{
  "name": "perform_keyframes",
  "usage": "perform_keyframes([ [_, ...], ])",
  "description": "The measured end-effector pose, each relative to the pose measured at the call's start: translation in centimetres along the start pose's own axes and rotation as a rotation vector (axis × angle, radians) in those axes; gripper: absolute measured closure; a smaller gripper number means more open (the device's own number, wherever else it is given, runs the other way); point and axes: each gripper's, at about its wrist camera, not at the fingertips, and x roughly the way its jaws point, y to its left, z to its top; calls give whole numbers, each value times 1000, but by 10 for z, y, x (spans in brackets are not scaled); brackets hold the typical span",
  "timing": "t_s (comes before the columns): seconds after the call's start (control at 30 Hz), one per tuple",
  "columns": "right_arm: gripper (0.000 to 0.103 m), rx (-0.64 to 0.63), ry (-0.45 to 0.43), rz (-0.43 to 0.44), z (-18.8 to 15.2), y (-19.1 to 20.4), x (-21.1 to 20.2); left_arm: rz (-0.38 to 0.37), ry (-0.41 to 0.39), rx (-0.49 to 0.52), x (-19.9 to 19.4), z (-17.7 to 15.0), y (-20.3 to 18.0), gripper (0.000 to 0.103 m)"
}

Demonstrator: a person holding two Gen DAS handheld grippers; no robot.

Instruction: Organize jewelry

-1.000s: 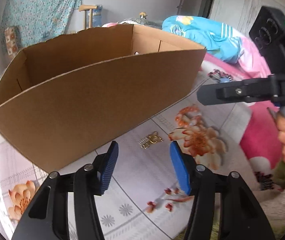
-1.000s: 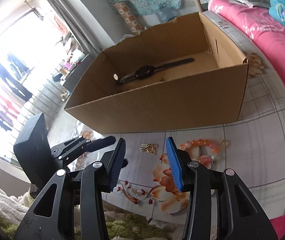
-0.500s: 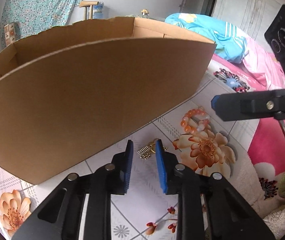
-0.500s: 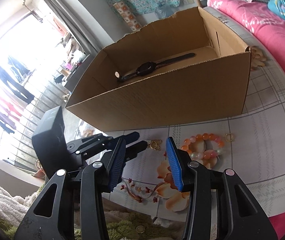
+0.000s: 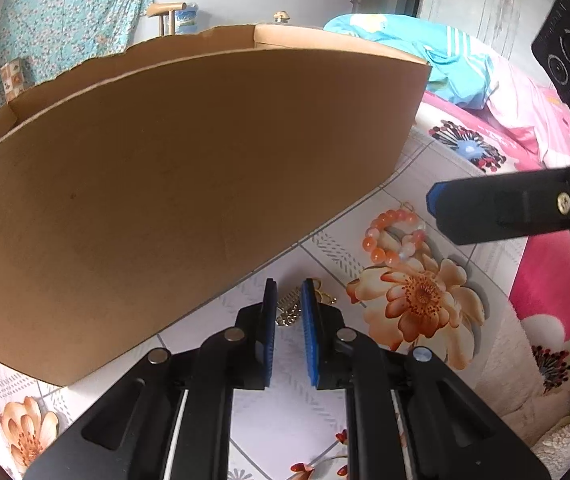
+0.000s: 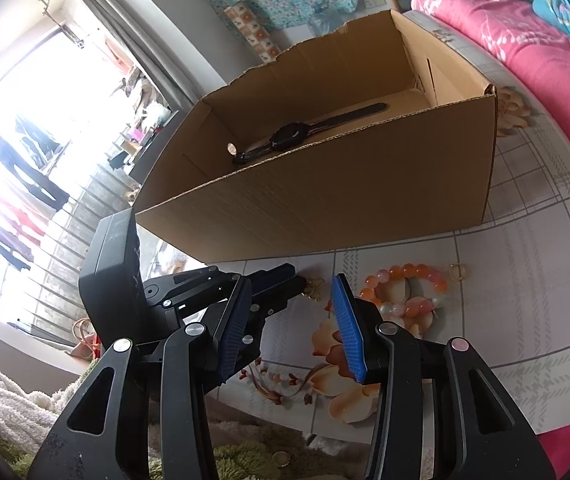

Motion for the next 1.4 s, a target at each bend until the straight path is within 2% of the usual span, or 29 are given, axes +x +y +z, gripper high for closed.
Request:
perform_keyframes([
  [0.07,61,2,-2,1,-1,0,-1,11,-1,9,0,0,-2,97],
  [0.13,61,3,-2,1,-1,-1,-2,3,-3,-2,0,0,-1,98],
  [0.17,61,4,-1,1,-1,-1,-2,-2,-6,-8,0,0,0,103],
  [0.37,61,7,-5,-6,-1,-2,-4,-28,-10,-72,-1,-1,11,103],
  [0.73,61,16,5,-8,-2,-4,-1,-20,-1,-155,-9,-6,26,103],
  [0.83,61,20,5,-12,-1,-3,0,-18,13,-175,-6,-5,28,98],
  [0.9,61,19,2,-15,-2,-5,-1,-14,6,-184,-8,-4,30,89],
  [1.07,61,41,10,-7,-2,-11,0,-50,7,-227,-8,-2,32,75],
  [1.4,61,67,-4,17,-8,-17,-6,-28,5,-312,-3,5,27,74],
])
